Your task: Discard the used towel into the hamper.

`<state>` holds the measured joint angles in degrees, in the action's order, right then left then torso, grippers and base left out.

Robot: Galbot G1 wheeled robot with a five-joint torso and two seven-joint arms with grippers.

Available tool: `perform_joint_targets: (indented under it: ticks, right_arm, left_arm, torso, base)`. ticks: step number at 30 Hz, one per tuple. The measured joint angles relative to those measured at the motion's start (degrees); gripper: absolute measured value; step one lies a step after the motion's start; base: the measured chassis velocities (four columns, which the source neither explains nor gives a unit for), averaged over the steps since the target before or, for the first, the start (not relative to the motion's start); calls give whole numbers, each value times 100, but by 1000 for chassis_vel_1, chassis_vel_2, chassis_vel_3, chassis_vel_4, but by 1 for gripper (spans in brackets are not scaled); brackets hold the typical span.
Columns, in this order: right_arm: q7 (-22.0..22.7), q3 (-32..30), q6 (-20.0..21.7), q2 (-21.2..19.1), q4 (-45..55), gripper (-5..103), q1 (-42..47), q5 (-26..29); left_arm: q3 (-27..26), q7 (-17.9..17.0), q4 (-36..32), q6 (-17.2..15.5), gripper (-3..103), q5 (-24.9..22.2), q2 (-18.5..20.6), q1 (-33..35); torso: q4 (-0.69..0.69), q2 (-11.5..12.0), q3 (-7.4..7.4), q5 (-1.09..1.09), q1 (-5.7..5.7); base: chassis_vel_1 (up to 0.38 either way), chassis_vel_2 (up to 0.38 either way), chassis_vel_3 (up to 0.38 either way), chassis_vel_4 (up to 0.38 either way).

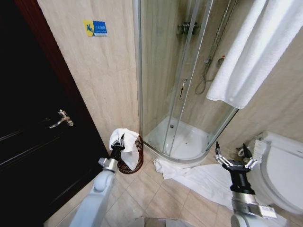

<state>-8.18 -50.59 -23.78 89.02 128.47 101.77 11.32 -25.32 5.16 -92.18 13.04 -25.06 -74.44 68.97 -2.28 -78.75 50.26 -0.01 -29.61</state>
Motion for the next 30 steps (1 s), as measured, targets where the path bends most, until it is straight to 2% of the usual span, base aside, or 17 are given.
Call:
perform_joint_targets:
  ticks: [8, 11, 15, 28, 30]
  right_arm:
    - [9, 4, -2, 2, -75, 100, -2, -26]
    - [8, 13, -23, 23, -89, 100, 7, -34]
    - [-10, 18, -44, 38, -96, 100, 18, -51]
    - [-318, -2, -240, 77, -128, 100, 76, 28]
    - [-413, 2, -330, 73, -60, 100, 80, 67]
  left_arm:
    - [175, 16, 843, 102, 5, -16, 101, -767]
    - [284, -130, 1382, 272, 5, -9, 68, -1162]
    - [326, -172, 1670, 337, 5, 16, 44, -1361]
    - [639, -42, 3189, 643, 5, 380, -279, -2141]
    - [650, 38, 3625, 748, 5, 458, -368, -2310]
  torso:
    - [0, 0, -1, 1, 0]
    - [0, 0, 0, 1, 0]
    - [0, 0, 0, 1, 0]
    - [0, -1, -1, 1, 0]
    - [0, 0, 0, 2, 0]
  base:
    - [0, 0, 0, 0]
    - [0, 0, 0, 0]
    - [0, 0, 0, 0]
    - [0, 0, 0, 0]
    - [0, 0, 0, 0]
